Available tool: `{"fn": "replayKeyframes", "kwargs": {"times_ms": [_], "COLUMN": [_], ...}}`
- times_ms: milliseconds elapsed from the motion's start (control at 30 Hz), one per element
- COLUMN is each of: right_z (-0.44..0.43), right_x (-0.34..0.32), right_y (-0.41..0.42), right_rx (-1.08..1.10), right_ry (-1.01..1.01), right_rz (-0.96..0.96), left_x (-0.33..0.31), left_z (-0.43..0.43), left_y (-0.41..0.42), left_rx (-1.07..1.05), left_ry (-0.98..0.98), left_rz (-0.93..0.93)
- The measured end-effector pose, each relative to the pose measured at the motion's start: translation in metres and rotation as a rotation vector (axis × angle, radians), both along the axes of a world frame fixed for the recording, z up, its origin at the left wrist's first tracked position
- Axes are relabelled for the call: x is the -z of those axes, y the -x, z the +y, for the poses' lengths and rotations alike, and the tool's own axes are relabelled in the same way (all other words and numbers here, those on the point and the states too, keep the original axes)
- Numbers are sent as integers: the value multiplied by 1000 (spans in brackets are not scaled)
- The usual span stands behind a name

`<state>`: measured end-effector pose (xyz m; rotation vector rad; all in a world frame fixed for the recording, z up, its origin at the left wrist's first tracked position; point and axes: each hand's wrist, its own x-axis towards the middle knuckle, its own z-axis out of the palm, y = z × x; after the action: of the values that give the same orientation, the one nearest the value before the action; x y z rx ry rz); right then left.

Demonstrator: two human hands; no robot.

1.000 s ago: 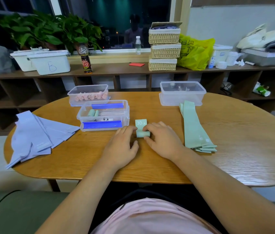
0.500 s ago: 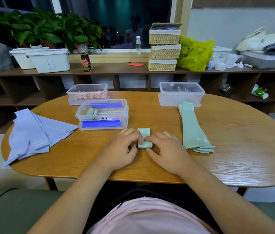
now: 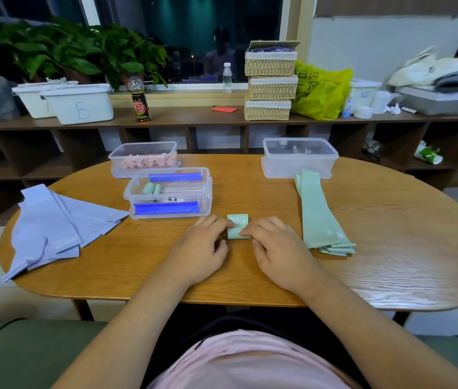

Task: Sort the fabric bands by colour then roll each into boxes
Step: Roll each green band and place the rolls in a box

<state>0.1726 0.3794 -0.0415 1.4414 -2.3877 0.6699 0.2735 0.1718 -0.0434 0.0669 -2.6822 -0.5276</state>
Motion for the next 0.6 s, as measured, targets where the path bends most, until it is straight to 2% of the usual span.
{"fn": "replayKeyframes", "kwargs": {"times_ms": [600], "right_z": [-40], "right_x": [-8], "right_y": [24], "right_rx": [131], "right_ry": [-170], "right_rz": [37], "left_x": [1], "left_z": [-2], "left_y": [2], "left_rx": [-98], "left_ry": [-101], "left_rz": [42]}}
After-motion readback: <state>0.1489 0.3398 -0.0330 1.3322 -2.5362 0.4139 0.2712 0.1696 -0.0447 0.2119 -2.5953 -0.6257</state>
